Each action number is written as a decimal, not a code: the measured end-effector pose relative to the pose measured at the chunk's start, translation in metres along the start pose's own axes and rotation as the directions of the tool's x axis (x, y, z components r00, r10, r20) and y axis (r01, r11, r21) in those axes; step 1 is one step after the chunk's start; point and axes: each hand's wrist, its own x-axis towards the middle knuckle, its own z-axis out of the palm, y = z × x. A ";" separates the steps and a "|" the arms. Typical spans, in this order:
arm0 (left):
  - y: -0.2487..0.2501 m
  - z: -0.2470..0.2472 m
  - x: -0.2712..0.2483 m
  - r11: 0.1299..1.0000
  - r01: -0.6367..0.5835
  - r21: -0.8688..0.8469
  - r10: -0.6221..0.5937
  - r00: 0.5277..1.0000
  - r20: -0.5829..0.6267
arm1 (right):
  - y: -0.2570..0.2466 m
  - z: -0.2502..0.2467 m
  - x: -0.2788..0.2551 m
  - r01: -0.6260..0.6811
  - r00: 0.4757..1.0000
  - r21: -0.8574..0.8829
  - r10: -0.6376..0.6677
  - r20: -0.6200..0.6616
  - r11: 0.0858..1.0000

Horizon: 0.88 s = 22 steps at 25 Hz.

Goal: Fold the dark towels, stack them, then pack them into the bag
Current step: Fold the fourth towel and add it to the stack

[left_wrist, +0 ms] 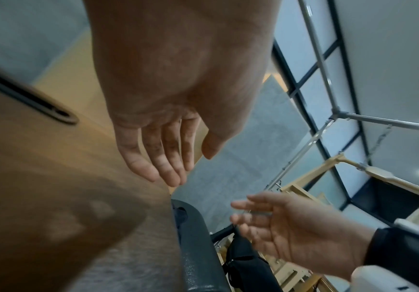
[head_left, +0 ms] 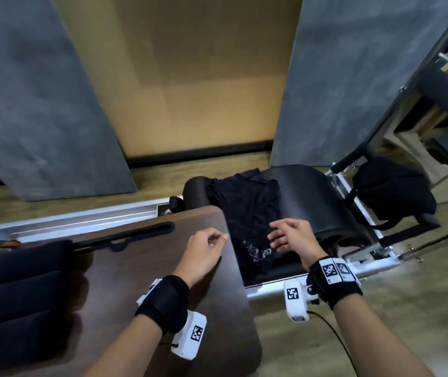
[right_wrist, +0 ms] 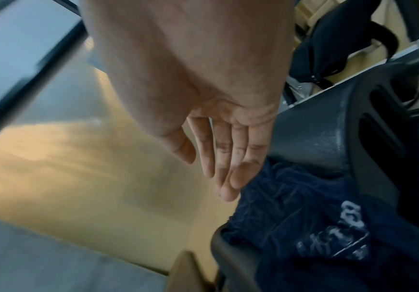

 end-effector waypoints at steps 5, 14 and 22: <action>0.024 0.056 0.048 0.984 0.130 -0.122 -0.141 0.986 -0.087 | 0.043 -0.027 0.088 -0.140 0.983 -0.257 0.165 0.078 0.956; 0.040 0.081 0.078 0.961 0.232 -0.150 -0.255 0.954 -0.155 | 0.082 0.016 0.127 0.289 0.924 -0.813 0.077 0.376 0.506; 0.048 0.074 0.080 0.968 0.208 -0.140 -0.230 0.958 -0.170 | 0.032 -0.011 0.158 0.261 0.965 -0.401 -0.224 0.138 0.878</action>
